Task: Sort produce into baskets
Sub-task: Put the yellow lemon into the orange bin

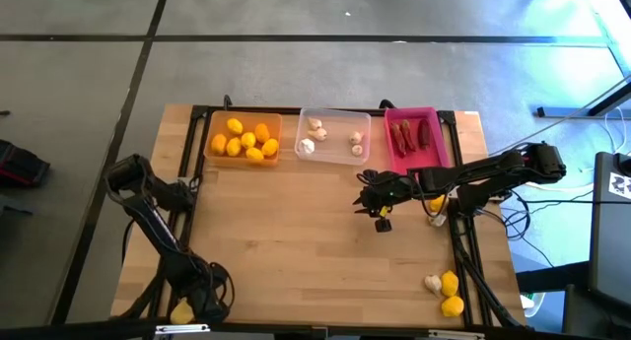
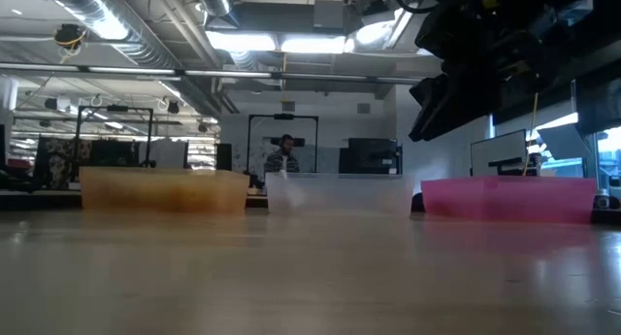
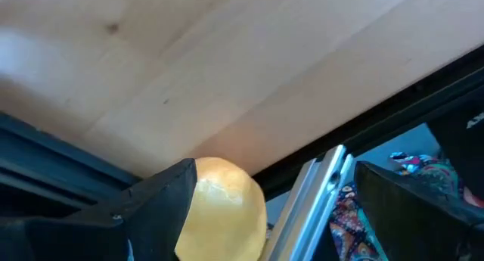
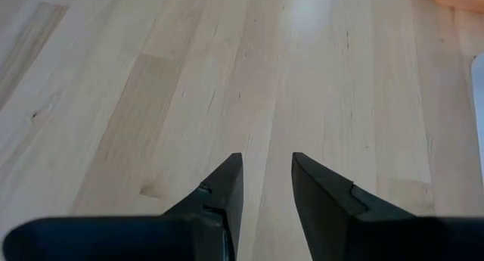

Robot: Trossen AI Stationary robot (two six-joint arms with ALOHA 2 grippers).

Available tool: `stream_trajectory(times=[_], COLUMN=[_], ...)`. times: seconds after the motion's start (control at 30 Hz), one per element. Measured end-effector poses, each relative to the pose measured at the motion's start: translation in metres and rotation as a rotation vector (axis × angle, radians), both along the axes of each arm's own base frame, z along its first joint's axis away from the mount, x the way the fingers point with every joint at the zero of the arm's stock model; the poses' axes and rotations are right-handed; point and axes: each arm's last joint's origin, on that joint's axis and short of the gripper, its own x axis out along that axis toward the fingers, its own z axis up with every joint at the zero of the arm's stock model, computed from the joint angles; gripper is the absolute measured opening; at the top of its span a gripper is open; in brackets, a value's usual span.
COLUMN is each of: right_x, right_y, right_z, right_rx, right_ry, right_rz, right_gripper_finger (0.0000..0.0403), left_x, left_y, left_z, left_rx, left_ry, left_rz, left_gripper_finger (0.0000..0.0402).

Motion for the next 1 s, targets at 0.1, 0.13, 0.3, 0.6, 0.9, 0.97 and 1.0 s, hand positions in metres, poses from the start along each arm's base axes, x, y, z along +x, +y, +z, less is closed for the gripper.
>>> stream_trajectory(times=[0.1,0.13,0.3,0.6,0.9,0.97,1.0], right_x=[0.000,0.000,0.000,0.000,0.000,0.000,0.000], right_y=[0.000,0.000,0.000,-0.001,-0.001,-0.001,-0.001], right_z=[0.000,0.000,0.000,0.000,0.000,0.000,0.000], right_rx=[-0.004,-0.005,-0.002,-0.018,-0.018,-0.018,-0.017], right_ry=[0.003,0.006,0.006,0.004,0.004,0.000,-0.004], right_rz=[-0.004,-0.004,-0.008,-0.030,-0.030,-0.030,-0.029], right_gripper_finger=[0.0111,0.0111,0.0111,0.0111,0.0111,0.0111,0.0111], left_x=[-0.003,-0.003,0.002,-0.002,0.006,0.006,0.006], left_y=[0.001,0.001,0.004,0.006,0.017,0.015,0.013], left_z=[-0.001,-0.001,0.000,0.003,0.007,0.010,0.012], left_rx=[0.017,0.018,0.011,0.042,0.059,0.044,0.032], left_ry=[0.020,0.024,0.041,0.090,0.068,0.099,0.116], left_rz=[-0.008,-0.008,0.011,0.108,0.117,0.117,0.118], left_gripper_finger=[0.0355,0.0355,0.0355,0.0355,0.0355,0.0355,0.0355])
